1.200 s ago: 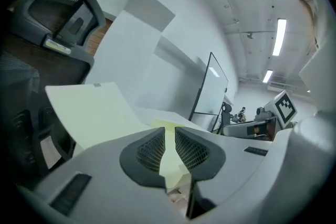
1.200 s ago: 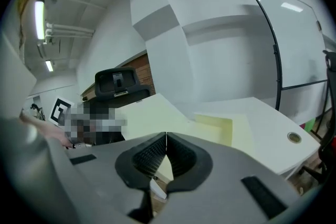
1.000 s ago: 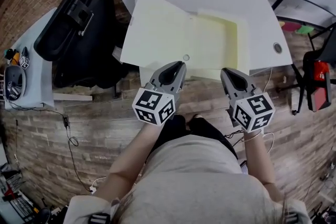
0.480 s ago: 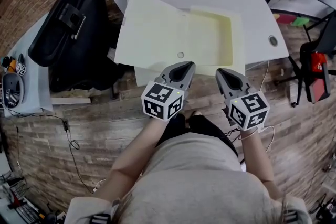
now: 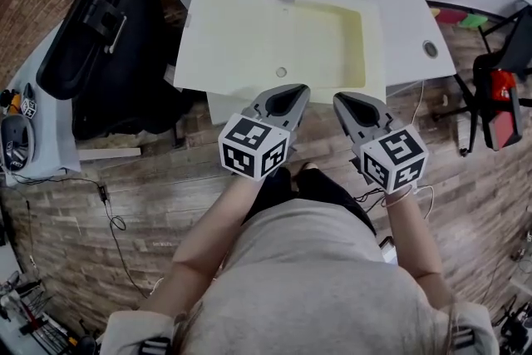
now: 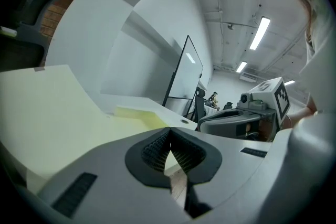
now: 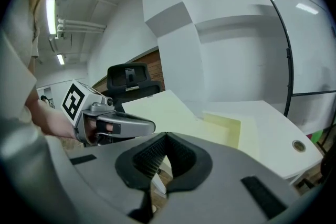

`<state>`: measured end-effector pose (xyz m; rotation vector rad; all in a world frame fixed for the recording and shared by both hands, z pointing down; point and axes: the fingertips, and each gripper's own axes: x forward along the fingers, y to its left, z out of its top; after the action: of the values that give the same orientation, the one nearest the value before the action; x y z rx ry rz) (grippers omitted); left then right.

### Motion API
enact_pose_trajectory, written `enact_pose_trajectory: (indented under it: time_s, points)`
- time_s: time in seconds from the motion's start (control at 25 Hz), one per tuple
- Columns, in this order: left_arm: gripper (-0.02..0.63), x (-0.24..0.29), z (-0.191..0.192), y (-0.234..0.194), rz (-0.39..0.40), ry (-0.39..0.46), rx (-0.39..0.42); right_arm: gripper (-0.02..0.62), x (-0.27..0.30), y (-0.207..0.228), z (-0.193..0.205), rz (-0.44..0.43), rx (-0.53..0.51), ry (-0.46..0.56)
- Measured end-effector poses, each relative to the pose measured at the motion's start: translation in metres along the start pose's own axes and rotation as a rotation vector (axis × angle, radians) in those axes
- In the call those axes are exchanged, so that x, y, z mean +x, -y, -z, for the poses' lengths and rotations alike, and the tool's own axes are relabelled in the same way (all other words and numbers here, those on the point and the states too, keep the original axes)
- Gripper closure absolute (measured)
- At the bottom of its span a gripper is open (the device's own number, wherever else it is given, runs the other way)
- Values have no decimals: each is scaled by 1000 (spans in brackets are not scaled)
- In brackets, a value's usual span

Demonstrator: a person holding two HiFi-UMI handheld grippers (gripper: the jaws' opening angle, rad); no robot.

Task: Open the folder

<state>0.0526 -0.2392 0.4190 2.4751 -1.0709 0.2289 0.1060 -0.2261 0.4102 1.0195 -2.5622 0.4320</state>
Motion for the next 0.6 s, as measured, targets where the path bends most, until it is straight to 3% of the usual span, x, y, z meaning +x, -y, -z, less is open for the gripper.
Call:
enact_pose_trajectory:
  time_s: [0.6]
  points:
    - [588,-5,1,7,15,17,-27,574,-14,-11,5,-91,-107,-123]
